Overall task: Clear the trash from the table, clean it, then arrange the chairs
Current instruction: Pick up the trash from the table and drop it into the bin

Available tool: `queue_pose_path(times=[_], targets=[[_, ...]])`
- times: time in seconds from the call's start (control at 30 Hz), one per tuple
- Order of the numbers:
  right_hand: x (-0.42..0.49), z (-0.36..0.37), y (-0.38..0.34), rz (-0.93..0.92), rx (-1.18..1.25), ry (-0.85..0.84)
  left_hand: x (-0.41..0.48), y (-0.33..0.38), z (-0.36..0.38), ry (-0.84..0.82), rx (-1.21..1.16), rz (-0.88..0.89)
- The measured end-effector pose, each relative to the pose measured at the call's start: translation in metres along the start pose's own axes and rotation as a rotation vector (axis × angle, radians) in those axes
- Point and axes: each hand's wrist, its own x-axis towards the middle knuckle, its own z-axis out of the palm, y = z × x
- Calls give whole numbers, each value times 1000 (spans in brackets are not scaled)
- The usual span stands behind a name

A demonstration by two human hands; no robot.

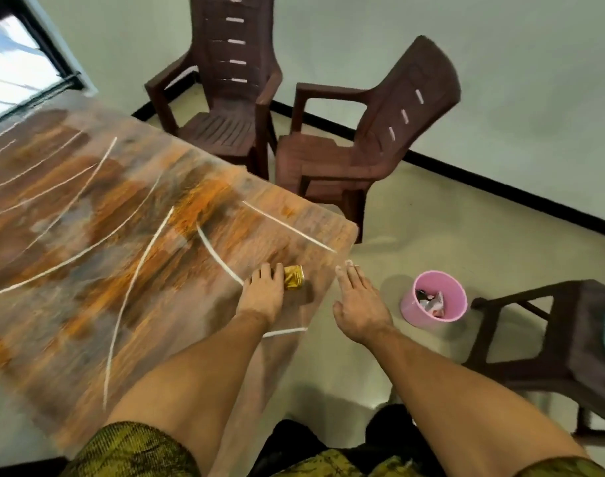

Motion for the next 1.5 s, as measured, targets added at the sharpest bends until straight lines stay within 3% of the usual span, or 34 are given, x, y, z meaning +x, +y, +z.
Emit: queue_pose_path(times=[0.2, 0.4, 0.7, 1.1, 1.27, 1.5], targets=[[-16, -27, 111, 143, 58, 60, 48, 137, -11, 42, 50, 183], [-31, -42, 239, 255, 97, 84, 96, 271, 0, -22, 28, 275], [14, 13, 417, 334, 198, -50, 204, 432, 103, -224, 41, 286], [133, 178, 583, 292, 307, -99, 349, 511, 291, -414, 131, 361], [166, 214, 610, 206, 339, -135, 382, 516, 326, -432, 79, 415], [186, 233, 625, 292, 334, -185, 405, 513, 337, -432, 74, 376]])
